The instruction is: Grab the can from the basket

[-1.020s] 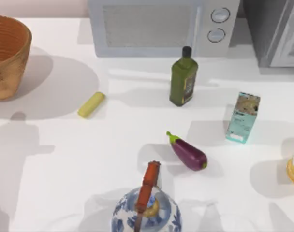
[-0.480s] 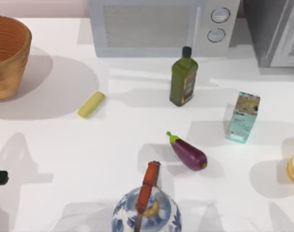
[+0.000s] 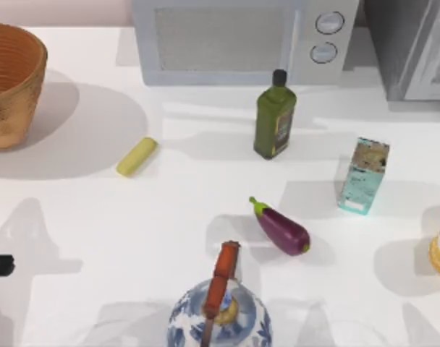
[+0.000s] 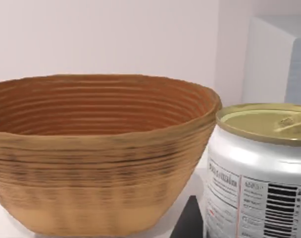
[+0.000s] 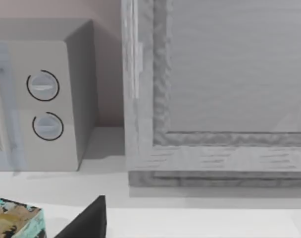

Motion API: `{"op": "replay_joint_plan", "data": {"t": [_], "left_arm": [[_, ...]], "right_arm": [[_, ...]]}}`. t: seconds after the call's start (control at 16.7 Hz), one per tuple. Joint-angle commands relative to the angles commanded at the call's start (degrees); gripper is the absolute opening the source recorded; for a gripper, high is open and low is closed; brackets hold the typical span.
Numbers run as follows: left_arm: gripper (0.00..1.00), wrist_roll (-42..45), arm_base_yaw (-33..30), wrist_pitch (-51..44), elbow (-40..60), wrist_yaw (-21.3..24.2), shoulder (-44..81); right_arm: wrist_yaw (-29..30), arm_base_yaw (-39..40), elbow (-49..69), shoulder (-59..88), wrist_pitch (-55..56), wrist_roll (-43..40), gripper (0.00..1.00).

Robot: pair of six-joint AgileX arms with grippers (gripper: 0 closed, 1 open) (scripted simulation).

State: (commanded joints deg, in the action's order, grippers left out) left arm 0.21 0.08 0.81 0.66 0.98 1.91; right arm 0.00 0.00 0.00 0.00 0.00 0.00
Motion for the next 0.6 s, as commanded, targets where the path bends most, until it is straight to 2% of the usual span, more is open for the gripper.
{"op": "replay_joint_plan", "data": {"t": [0.12,0.3,0.6], "left_arm": [[0.0,0.2,-0.2,2.2,1.5,2.4,3.9],[0.0,0.7,-0.7,7.7,5.3,8.3,13.7],[0.0,1.8,-1.9,21.2,14.5,22.8,37.4]], "right_arm": [[0.0,0.0,0.0,0.0,0.0,0.0,1.0],[0.0,0.0,0.0,0.0,0.0,0.0,1.0],[0.0,0.0,0.0,0.0,0.0,0.0,1.0]]}}
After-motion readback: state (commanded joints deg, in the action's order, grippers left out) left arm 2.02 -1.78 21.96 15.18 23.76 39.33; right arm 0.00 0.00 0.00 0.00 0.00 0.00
